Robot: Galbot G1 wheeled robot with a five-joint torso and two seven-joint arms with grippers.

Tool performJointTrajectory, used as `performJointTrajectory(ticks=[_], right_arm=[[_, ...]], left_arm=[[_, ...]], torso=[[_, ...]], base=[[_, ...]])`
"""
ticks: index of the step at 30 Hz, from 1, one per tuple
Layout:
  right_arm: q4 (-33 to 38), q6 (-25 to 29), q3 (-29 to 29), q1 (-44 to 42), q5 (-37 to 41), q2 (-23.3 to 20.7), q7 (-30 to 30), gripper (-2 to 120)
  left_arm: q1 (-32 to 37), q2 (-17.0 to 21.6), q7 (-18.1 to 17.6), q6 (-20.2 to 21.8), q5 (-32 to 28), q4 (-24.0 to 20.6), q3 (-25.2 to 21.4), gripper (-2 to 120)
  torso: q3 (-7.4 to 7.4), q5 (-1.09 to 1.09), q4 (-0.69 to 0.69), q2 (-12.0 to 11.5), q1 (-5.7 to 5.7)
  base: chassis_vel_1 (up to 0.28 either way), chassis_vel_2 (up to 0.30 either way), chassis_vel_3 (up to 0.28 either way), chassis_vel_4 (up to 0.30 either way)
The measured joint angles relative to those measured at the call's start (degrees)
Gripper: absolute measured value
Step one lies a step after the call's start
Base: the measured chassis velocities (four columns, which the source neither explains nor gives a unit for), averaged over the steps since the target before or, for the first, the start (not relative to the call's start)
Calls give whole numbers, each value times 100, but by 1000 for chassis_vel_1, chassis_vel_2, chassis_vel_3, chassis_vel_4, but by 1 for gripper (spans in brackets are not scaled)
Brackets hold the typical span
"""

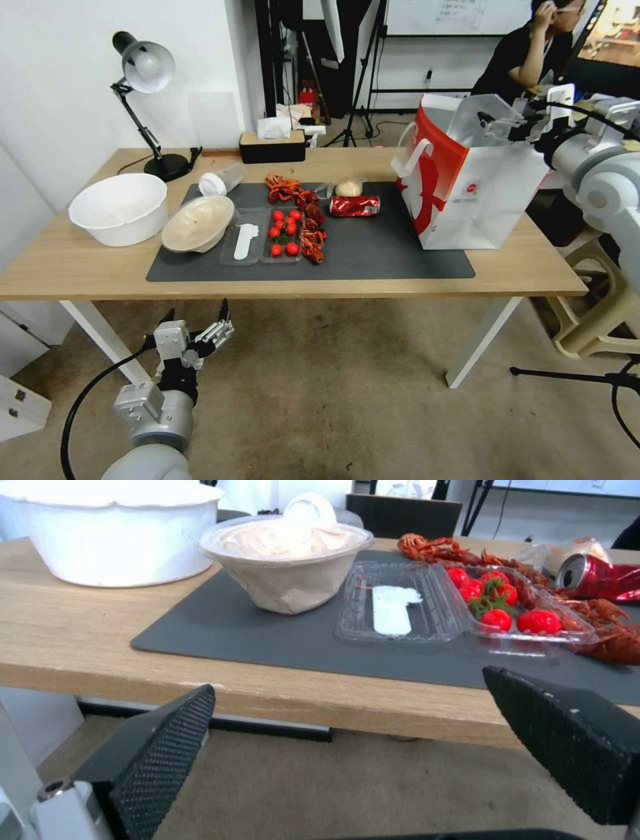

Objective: Pick up the trash from the table and place it into the takeout bag.

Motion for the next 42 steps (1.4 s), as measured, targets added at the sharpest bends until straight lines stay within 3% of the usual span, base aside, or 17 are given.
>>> performJointTrajectory(ticks=[4,8,11,16,23,27,31,42], right_arm=[[73,125,-84,7,14,54,16,100],[469,474,-367,81,390,197,462,100],[1023,1150,-588,-8,695,286,709,100],[1470,1552,-639,-339,710,252,739,100],[2407,2181,-233,-2291,-418,177,1305,100],[2858,2566,205,-3488,-1146,463,1709,100],[3032,3049,548,-4639,-1724,815,1681,100],[3099,3409,549,-5503,-2389,1496,1527,100]], left_arm=[[-7,-23,1,-1,12,-4,-3,100],[-16,-37,18,-14,42,4,-7,100],[-16,-48,22,-17,53,8,-7,100],[-24,-66,28,-19,65,15,0,100],[-41,-96,47,-44,140,77,67,100],[-57,-125,54,-48,166,97,110,100],[-52,-124,61,-74,172,121,122,100],[-27,-70,58,-109,143,90,82,100]], torso=[[0,0,-1,0,0],[0,0,0,0,0],[0,-1,0,0,0],[0,-1,1,0,0],[0,5,-2,0,0],[0,0,-1,1,-1],[-1,1,-3,1,-1],[0,0,0,1,-1]], base=[[0,0,0,0],[0,0,0,0],[0,0,0,0],[0,0,0,0],[0,0,0,0],[0,0,0,0],[0,0,0,0],[0,0,0,0]])
